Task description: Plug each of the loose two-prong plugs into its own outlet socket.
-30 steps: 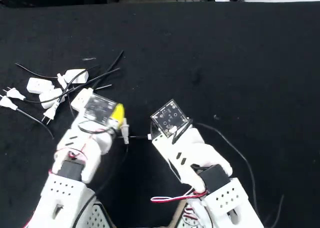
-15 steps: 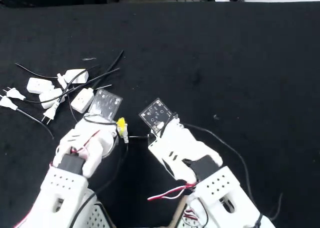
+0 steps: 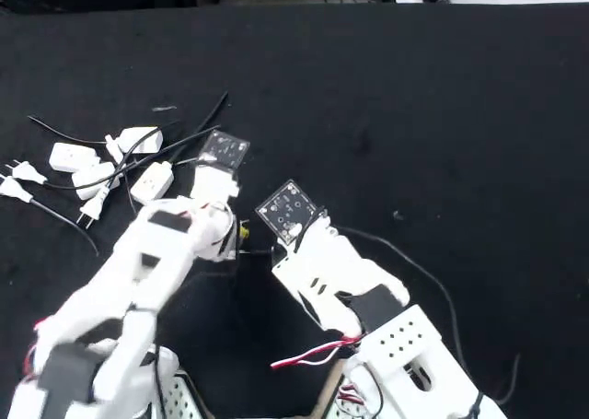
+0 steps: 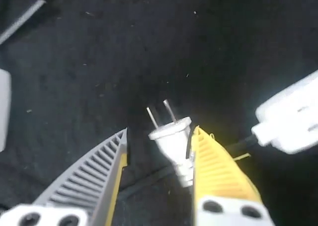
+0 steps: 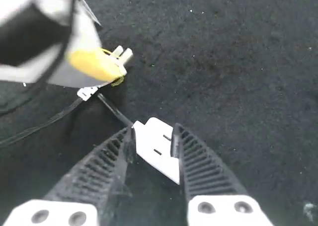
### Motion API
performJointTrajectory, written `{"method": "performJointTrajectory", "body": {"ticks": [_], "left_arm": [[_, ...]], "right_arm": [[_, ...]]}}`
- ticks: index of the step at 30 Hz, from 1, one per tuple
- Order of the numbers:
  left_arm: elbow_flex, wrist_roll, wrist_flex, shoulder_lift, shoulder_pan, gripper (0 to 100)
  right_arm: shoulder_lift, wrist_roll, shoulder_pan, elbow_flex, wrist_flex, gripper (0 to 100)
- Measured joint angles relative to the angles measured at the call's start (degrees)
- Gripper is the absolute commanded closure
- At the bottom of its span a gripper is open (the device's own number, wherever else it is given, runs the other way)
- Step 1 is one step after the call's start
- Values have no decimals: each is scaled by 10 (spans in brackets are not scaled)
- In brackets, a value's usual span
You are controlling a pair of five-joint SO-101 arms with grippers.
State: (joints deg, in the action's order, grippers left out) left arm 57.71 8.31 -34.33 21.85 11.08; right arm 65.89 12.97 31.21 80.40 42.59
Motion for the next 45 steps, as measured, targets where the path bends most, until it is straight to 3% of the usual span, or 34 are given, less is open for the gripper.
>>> {"method": "performJointTrajectory", "body": {"ticks": [10,15,27,30,36,42,45], "left_arm": [[-9,-21,0,-39,26,799],[-9,-22,1,-39,51,982],[-9,-21,1,91,63,970],[-9,-22,1,134,77,967],[-9,-21,1,152,174,963],[-9,-21,14,152,215,757],[-9,-21,16,148,215,777]], "right_arm": [[0,0,0,0,-2,902],[0,0,0,0,-2,902],[0,0,-5,0,-2,903],[0,-11,-45,0,-16,903],[0,-85,-150,0,-39,903],[0,-94,-196,0,-40,903],[0,-94,-196,0,-40,903]]}}
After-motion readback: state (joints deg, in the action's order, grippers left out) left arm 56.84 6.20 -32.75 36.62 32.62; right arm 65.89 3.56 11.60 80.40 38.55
